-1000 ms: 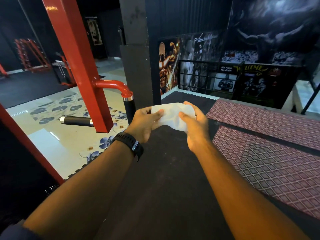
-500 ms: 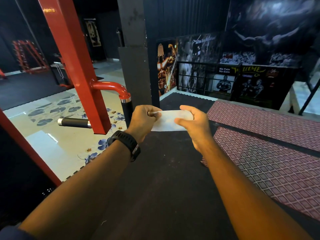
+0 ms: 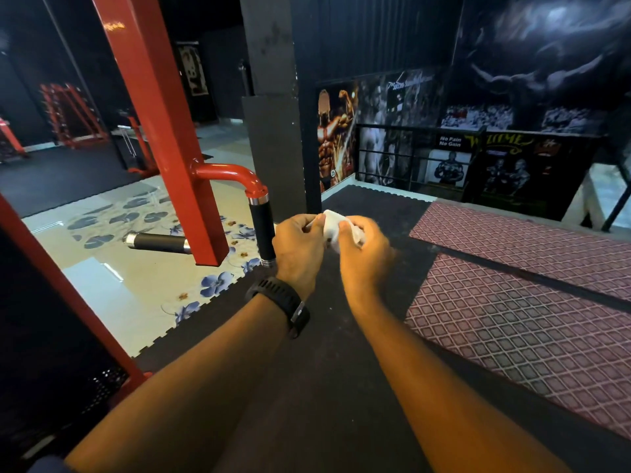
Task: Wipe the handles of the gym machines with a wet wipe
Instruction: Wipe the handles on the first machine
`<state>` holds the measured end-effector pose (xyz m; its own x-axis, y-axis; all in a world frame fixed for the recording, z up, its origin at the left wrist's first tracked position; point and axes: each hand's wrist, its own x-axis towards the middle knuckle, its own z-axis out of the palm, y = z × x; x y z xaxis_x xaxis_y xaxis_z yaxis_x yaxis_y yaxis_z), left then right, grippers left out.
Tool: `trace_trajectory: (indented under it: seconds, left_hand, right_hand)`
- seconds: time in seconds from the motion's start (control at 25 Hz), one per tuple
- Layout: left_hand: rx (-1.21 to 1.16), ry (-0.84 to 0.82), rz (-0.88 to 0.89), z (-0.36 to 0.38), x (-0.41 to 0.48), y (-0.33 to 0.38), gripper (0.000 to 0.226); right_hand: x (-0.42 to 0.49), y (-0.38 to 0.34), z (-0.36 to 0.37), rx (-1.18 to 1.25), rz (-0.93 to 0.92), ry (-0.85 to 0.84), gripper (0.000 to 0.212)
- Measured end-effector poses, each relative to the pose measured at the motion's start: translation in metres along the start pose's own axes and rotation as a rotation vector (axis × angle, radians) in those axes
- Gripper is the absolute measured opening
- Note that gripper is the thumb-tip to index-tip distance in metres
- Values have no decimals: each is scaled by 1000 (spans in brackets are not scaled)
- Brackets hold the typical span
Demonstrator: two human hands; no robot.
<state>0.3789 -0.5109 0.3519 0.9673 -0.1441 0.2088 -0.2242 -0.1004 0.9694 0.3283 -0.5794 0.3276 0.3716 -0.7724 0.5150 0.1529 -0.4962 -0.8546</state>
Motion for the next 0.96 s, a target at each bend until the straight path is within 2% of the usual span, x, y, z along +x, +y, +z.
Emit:
trace_trajectory:
  seconds: [0.08, 0.16, 0.28, 0.36, 0.4, 0.56, 0.6, 0.68, 0.76, 0.84, 0.96]
  left_hand:
    - [-26, -81, 9, -6, -5, 1, 16]
    - [-29, -121, 18, -19, -7, 0, 14]
    - [66, 7, 74, -38, 1, -5, 5]
    - [74, 95, 106, -49, 0, -3, 9]
    - [16, 60, 110, -54, -2, -2, 8]
    - [-180, -224, 30, -69, -19, 10, 42]
    - [-171, -251, 48, -72, -21, 10, 41]
    - [-137, -262, 99, -74, -21, 4, 27]
    - [-133, -231, 111, -75, -18, -4, 20]
    - [-142, -152, 108, -76, -14, -10, 19]
    - [-40, -34, 144, -80, -5, -13, 21]
  right_hand:
    - [-15, 0, 11, 56, -35, -87, 23]
    - [-24, 4, 18, 140, -31, -113, 21]
    - [-29, 7, 19, 294, 146, -198, 16]
    - [-31, 3, 18, 407, 261, -258, 9]
    - [-31, 0, 18, 444, 288, -273, 6]
    - [-32, -12, 21, 549, 367, -338, 16]
    - [-32, -14, 22, 592, 395, -338, 20]
    - [-33, -15, 24, 713, 484, -330, 11]
    - [-36, -14, 25, 771, 541, -338, 6]
    - [-37, -10, 27, 723, 493, -383, 5]
    - [-40, -8, 28, 625, 397, -427, 17]
